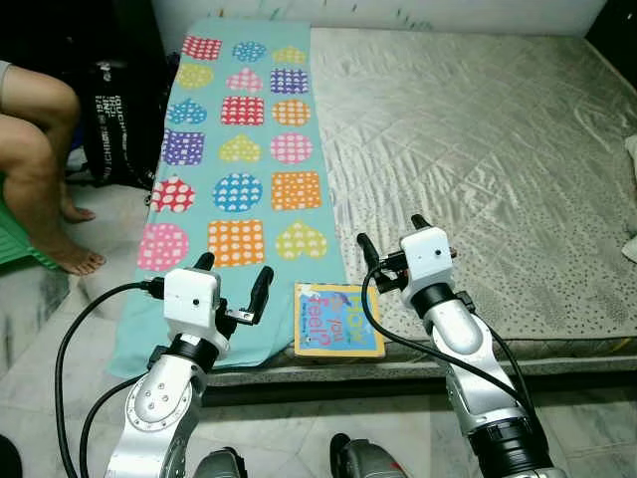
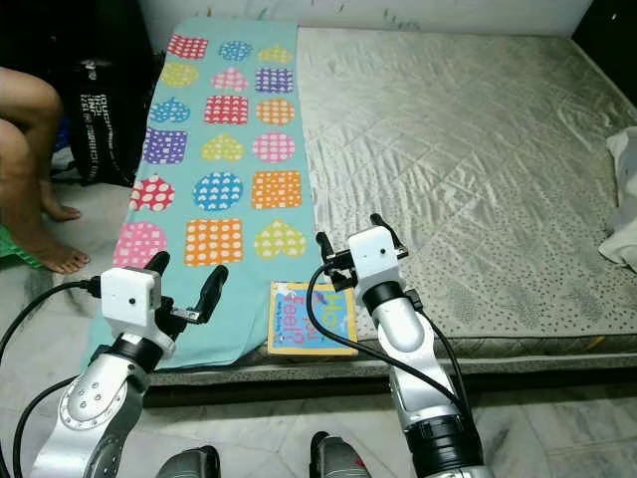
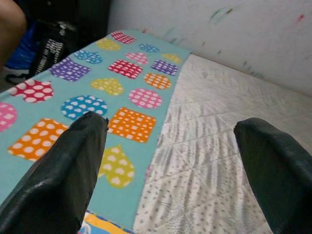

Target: Clean up the room

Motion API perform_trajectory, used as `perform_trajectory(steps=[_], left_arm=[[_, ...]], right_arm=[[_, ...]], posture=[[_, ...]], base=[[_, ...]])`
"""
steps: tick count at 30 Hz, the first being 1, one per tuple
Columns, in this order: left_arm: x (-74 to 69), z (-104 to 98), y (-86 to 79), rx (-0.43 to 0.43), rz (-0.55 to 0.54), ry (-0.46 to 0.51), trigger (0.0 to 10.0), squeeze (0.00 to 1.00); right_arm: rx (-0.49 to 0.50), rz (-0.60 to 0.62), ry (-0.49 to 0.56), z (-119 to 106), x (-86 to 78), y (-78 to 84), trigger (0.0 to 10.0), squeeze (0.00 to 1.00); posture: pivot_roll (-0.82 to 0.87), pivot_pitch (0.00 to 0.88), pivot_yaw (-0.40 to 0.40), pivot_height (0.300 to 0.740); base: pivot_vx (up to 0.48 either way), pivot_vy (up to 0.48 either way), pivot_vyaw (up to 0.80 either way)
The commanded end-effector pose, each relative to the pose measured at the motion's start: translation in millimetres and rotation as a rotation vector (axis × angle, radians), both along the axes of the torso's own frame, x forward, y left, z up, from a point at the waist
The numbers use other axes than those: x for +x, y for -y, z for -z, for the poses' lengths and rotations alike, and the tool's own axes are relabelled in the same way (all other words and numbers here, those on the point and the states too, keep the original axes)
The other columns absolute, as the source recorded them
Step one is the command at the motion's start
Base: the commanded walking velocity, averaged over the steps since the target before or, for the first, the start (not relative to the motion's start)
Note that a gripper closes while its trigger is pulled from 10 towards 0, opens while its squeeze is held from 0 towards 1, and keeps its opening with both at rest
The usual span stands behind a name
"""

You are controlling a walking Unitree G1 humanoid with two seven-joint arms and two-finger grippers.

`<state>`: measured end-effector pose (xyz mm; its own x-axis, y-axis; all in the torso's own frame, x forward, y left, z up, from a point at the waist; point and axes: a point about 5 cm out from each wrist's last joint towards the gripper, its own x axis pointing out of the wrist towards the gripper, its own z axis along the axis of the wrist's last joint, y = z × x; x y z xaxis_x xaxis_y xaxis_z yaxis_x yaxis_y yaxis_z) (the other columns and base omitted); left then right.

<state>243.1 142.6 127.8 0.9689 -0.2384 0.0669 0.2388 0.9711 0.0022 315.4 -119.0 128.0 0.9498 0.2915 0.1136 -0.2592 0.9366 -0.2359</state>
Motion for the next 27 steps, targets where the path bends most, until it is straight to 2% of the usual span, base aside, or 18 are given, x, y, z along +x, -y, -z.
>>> perform_trajectory(steps=[1, 10, 27], left_arm=[[-0.8, 4.0, -0.1, 0.000, 0.008, -0.023, 10.0, 0.00], [-1.0, 3.1, 2.0, -0.020, 0.015, -0.024, 10.0, 0.00], [-0.7, 2.1, 2.8, -0.025, 0.019, -0.021, 10.0, 0.00]], right_arm=[[0.003, 0.000, 0.010, -1.6, -1.0, -1.0, 10.0, 0.00], [-0.003, -0.006, 0.008, -1.3, -0.7, -2.6, 10.0, 0.00], [-0.006, -0.014, 0.001, 0.0, -1.6, -5.0, 10.0, 0.00]], posture=[[0.10, 0.216, -0.056, 0.740], [0.10, 0.218, -0.060, 0.740], [0.10, 0.224, -0.064, 0.740]], base=[[0.000, 0.000, 0.00], [0.000, 0.000, 0.00], [0.000, -0.328, 0.00]])
